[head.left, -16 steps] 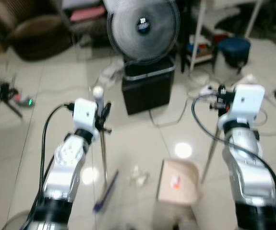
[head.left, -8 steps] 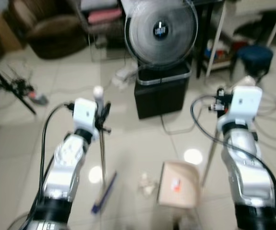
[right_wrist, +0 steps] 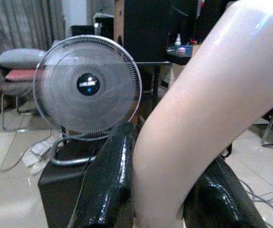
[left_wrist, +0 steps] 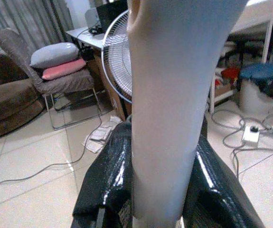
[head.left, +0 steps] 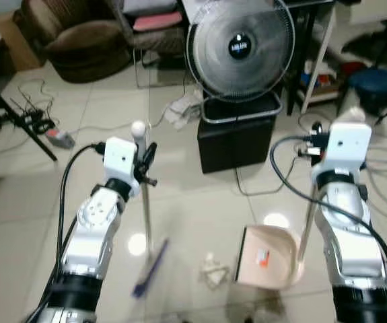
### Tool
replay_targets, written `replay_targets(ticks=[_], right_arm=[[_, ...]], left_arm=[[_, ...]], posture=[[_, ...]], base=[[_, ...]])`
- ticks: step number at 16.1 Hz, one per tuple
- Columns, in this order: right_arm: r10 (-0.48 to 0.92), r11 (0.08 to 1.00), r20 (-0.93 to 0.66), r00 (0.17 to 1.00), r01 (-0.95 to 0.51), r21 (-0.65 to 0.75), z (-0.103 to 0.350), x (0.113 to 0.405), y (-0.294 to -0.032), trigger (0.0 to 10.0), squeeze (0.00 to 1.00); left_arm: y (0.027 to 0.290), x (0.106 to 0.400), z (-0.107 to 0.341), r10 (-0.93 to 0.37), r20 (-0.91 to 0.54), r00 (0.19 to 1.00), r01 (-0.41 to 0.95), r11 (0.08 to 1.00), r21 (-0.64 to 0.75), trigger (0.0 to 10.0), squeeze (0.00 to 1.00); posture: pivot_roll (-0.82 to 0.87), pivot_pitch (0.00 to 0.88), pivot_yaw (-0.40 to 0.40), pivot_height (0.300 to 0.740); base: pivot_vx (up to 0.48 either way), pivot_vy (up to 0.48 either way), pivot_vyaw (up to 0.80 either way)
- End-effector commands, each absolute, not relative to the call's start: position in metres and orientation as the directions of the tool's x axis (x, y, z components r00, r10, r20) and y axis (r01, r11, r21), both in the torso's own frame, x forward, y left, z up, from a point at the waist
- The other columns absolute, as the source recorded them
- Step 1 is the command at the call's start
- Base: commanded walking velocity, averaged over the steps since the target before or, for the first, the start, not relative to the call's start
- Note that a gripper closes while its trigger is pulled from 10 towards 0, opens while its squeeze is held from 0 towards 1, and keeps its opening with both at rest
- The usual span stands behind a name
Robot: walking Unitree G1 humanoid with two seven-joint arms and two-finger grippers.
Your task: Sweep floor
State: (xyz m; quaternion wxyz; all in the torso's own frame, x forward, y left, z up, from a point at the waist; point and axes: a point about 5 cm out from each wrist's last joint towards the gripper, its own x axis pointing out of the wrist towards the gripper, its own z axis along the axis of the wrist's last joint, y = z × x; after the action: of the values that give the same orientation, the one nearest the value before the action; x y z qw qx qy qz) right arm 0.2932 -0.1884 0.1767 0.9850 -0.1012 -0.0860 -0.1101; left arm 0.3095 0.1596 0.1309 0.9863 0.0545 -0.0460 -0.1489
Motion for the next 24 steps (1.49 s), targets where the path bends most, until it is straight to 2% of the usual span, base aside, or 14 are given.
replay_targets(ticks=[1,4,9,12,14,17,20,22,24], right_arm=[[-0.223,0.936,0.239,0.945,0.276,-0.218,0.182,0.294,-0.197,10.0,0.00],[-0.197,0.942,0.241,0.950,0.252,-0.223,0.180,0.297,-0.200,10.0,0.00],[-0.158,0.948,0.242,0.957,0.216,-0.236,0.171,0.305,-0.205,10.0,0.00],[-0.100,0.942,0.245,0.964,0.171,-0.290,0.163,0.311,-0.201,10.0,0.00],[-0.062,0.943,0.267,0.962,0.144,-0.300,0.160,0.313,-0.196,10.0,0.00],[0.036,0.957,0.286,0.958,0.050,-0.287,0.151,0.318,-0.174,10.0,0.00],[0.127,0.956,0.260,0.957,-0.048,-0.290,0.135,0.321,-0.141,10.0,0.00],[0.163,0.952,0.231,0.959,-0.091,-0.293,0.121,0.322,-0.120,10.0,0.00],[0.180,0.948,0.217,0.959,-0.110,-0.299,0.116,0.322,-0.110,10.0,0.00]], left_arm=[[0.157,0.312,0.137,-0.299,0.101,0.949,0.288,0.951,0.111,10.0,0.00],[0.159,0.316,0.134,-0.271,0.100,0.957,0.265,0.962,0.069,10.0,0.00],[0.170,0.327,0.132,-0.189,0.108,0.976,0.177,0.978,0.109,10.0,0.00],[0.173,0.325,0.130,-0.173,0.143,0.974,0.155,0.979,0.133,10.0,0.00],[0.174,0.322,0.126,-0.132,0.178,0.975,0.118,0.989,0.084,10.0,0.00],[0.167,0.319,0.117,-0.134,0.190,0.973,0.124,0.990,0.061,10.0,0.00],[0.151,0.319,0.108,-0.212,0.151,0.965,0.197,0.974,0.109,10.0,0.00],[0.141,0.321,0.102,-0.244,0.134,0.961,0.228,0.966,0.124,10.0,0.00],[0.137,0.324,0.102,-0.237,0.135,0.962,0.223,0.968,0.112,10.0,0.00]], posture=[[-0.06,0.094,0.126,0.740],[-0.06,0.110,0.127,0.740],[-0.04,0.169,0.141,0.740],[-0.01,0.254,0.144,0.740],[-0.01,0.294,0.143,0.740],[0.01,0.322,0.148,0.740],[0.03,0.334,0.151,0.740],[0.03,0.331,0.156,0.740],[0.03,0.331,0.159,0.740]], base=[[0.371,0.000,0.00],[0.120,0.000,0.00],[0.000,0.000,0.00],[0.000,0.000,0.00],[0.000,0.000,0.00],[0.000,0.000,0.00],[0.000,0.000,0.00],[0.000,0.000,0.00],[0.000,0.000,0.00]])
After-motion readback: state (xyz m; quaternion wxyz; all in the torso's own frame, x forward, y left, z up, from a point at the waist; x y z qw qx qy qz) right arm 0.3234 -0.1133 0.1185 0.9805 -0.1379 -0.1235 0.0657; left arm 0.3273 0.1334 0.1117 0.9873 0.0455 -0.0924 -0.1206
